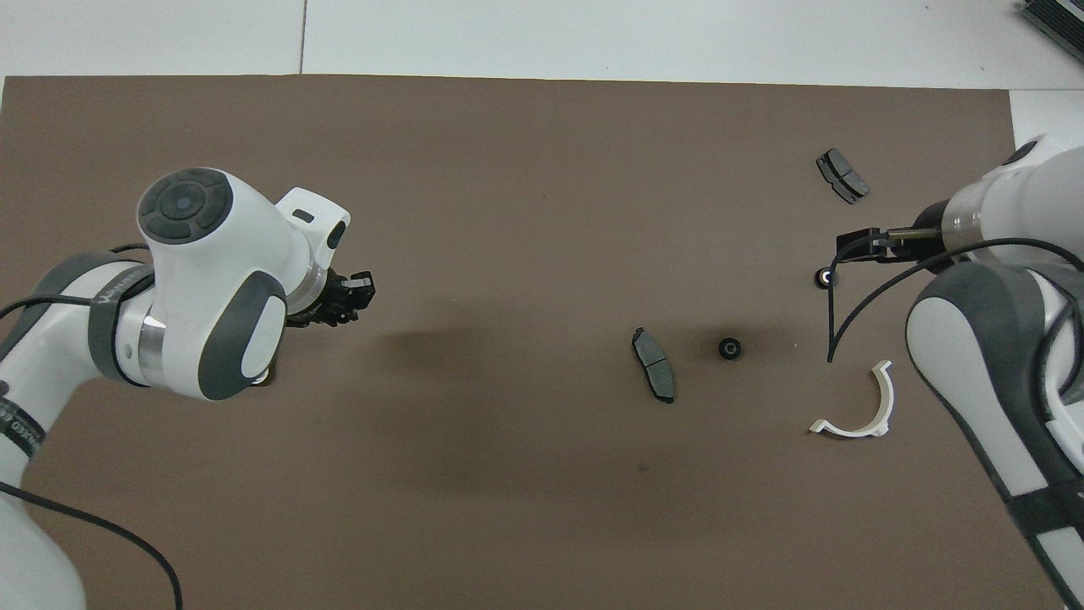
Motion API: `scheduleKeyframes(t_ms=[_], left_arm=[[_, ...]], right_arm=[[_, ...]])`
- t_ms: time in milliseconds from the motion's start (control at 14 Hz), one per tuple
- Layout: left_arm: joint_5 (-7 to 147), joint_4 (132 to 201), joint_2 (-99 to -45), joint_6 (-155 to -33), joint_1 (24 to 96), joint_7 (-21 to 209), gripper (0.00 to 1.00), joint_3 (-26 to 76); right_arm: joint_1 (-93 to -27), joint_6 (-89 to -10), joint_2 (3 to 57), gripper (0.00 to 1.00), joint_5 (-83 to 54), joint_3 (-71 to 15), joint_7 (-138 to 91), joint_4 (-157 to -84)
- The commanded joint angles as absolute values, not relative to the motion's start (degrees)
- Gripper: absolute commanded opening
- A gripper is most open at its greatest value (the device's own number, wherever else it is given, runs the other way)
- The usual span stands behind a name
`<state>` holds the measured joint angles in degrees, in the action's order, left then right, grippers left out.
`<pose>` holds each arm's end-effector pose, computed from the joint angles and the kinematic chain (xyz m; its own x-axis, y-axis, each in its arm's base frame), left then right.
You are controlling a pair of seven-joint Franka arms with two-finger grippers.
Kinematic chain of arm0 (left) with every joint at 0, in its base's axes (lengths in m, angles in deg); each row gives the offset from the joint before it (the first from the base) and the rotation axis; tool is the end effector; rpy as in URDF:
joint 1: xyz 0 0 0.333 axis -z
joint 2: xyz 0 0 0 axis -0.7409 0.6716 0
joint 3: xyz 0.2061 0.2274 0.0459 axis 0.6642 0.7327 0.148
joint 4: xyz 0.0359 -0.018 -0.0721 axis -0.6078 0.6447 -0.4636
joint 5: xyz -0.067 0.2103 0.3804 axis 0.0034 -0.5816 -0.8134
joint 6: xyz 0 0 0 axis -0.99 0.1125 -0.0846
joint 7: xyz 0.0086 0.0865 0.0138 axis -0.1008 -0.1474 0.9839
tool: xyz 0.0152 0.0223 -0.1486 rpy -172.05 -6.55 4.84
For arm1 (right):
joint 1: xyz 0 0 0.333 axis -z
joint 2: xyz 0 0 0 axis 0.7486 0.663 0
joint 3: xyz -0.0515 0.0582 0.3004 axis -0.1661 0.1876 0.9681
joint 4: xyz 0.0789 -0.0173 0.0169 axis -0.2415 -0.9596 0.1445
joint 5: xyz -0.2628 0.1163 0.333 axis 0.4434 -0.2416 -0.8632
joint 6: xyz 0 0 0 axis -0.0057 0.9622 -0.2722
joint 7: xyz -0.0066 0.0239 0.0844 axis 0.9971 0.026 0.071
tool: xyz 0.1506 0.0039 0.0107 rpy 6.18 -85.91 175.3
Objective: Place bearing gear from tray to pile
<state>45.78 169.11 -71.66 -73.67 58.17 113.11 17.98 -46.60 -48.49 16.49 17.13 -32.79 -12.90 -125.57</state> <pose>0.5831 -0.2173 0.3113 0.9632 0.2562 -0.0816 0.2573 -0.9663 0.0031 0.6311 0.0041 0.4279 0.9936 -0.0253 0.1098 -0.0268 -0.9996 0.0123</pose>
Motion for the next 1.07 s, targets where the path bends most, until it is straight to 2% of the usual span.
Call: scheduleKeyframes(t_ms=[0, 214, 357, 429, 500, 571, 643, 714, 786, 1000], left_arm=[[45.8, 169.6, -70.2, -78.2, 63.9, 121.4, 0.0, 18.8], [46.0, 169.5, -67.0, -86.0, 69.4, 128.6, 0.0, 18.8], [46.5, 169.3, -64.7, -90.7, 72.8, 132.3, 0.01, 18.8], [47.5, 169.4, -64.4, -92.4, 73.5, 133.0, 0.05, 18.7], [49.3, 169.4, -64.3, -93.0, 74.3, 133.4, 0.13, 18.7], [50.5, 169.4, -64.3, -93.1, 75.0, 133.5, 0.27, 18.8], [50.7, 169.4, -64.4, -92.8, 75.1, 133.5, 0.51, 18.8], [50.7, 169.4, -64.6, -92.4, 75.9, 133.5, 0.67, 18.8], [50.7, 169.4, -64.6, -92.0, 76.2, 133.5, 0.77, 18.9], [50.6, 169.3, -64.7, -91.4, 75.7, 133.4, 0.8, 19.1]], right_arm=[[-46.3, -45.0, 14.0, 1.0, 16.5, -32.6, -11.6, -125.4], [-46.4, -36.5, 14.7, 1.0, 16.6, -32.5, -11.2, -118.5], [-46.4, -34.4, 14.4, 1.0, 16.6, -32.4, -11.2, -118.2], [-46.4, -33.5, 14.2, 1.0, 16.5, -32.0, -11.3, -118.4], [-46.4, -32.9, 14.1, 1.0, 16.5, -31.3, -11.2, -118.7], [-46.4, -32.9, 14.0, 1.0, 16.4, -31.2, -11.3, -119.0], [-46.4, -32.9, 13.9, 1.0, 16.4, -31.1, -11.2, -119.2], [-46.4, -32.9, 13.9, 1.0, 16.2, -31.1, -11.2, -119.1], [-46.4, -33.1, 14.0, 1.0, 16.1, -31.1, -11.2, -119.1], [-48.5, -34.0, 14.3, 1.0, 15.9, -31.1, -10.8, -119.1]])
